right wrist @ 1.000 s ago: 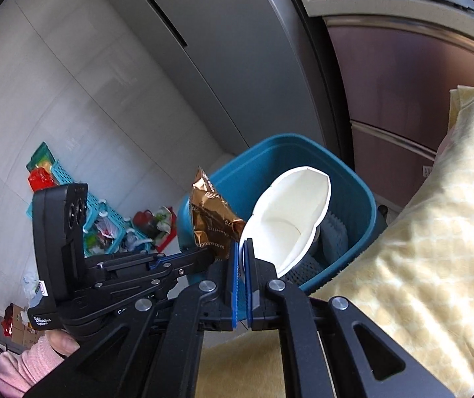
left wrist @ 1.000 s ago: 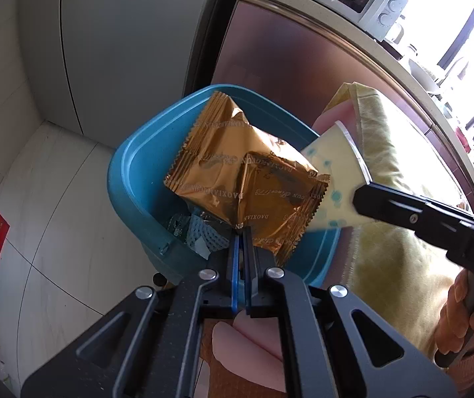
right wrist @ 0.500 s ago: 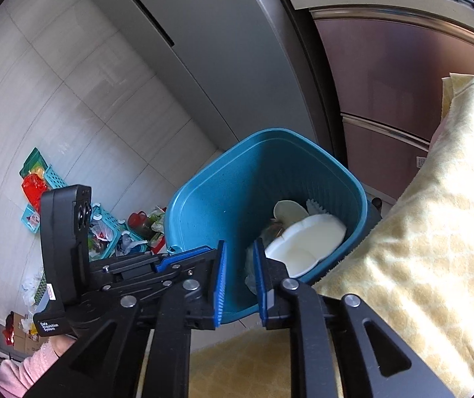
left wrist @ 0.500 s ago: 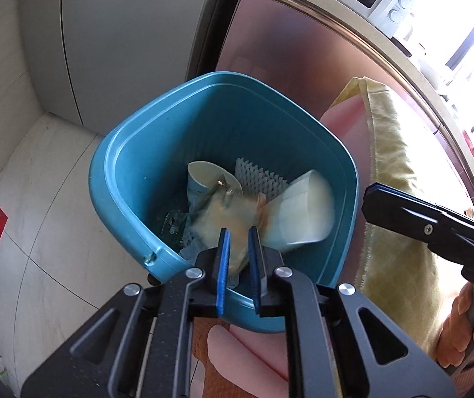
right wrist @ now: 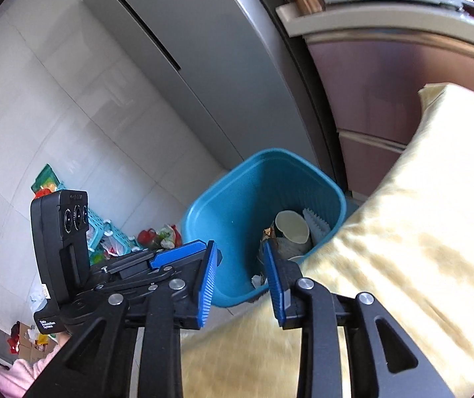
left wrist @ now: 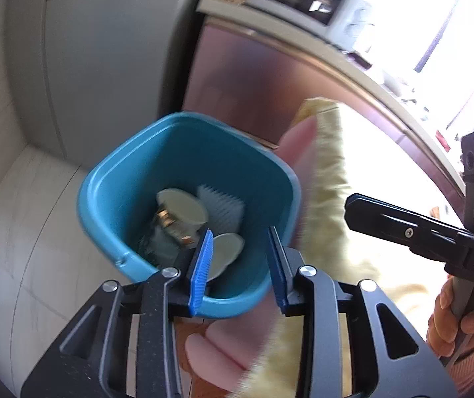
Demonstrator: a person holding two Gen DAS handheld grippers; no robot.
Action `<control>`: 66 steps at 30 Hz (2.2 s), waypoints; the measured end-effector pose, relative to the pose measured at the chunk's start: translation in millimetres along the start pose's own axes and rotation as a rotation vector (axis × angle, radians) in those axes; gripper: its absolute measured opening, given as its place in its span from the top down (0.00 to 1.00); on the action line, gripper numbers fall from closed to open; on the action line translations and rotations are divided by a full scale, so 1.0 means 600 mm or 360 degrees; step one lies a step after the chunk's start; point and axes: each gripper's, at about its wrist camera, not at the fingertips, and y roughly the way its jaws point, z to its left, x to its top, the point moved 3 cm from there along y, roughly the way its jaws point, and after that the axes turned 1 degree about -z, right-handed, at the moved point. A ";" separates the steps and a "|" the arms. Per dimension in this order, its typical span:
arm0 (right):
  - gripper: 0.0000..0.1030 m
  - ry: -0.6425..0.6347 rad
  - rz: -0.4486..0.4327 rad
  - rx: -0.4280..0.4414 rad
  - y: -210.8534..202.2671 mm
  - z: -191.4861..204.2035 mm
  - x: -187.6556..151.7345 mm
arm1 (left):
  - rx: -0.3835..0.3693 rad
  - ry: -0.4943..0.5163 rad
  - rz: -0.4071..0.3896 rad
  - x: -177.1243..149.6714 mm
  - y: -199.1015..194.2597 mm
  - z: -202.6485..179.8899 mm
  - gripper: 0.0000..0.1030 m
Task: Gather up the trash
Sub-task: 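Open both tools to drop the cup and wrapper into the bin, then move both tools back over the remaining trash on the table, then grasp the clear green-edged plastic wrapper with the right tool while the left tool grasps a white tissue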
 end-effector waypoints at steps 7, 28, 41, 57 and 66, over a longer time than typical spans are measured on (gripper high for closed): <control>0.64 0.0015 -0.0206 -0.0041 -0.133 -0.015 -0.021 | -0.0219 0.0223 -0.0071 -0.007 -0.035 -0.113 0.57; 0.62 0.0427 -0.0610 -0.0707 -0.464 -0.210 -0.225 | -0.0887 0.0854 0.0314 -0.205 -0.017 -0.480 0.48; 0.52 0.0695 -0.0616 -0.0832 -0.503 -0.314 -0.328 | -0.0940 0.1022 0.0499 -0.283 0.014 -0.592 0.34; 0.71 0.0720 -0.0587 -0.0705 -0.478 -0.325 -0.334 | -0.0787 0.1080 0.0401 -0.277 0.016 -0.585 0.96; 0.81 0.0695 -0.0685 -0.0645 -0.501 -0.309 -0.334 | -0.0812 0.0991 0.0317 -0.243 -0.004 -0.557 0.97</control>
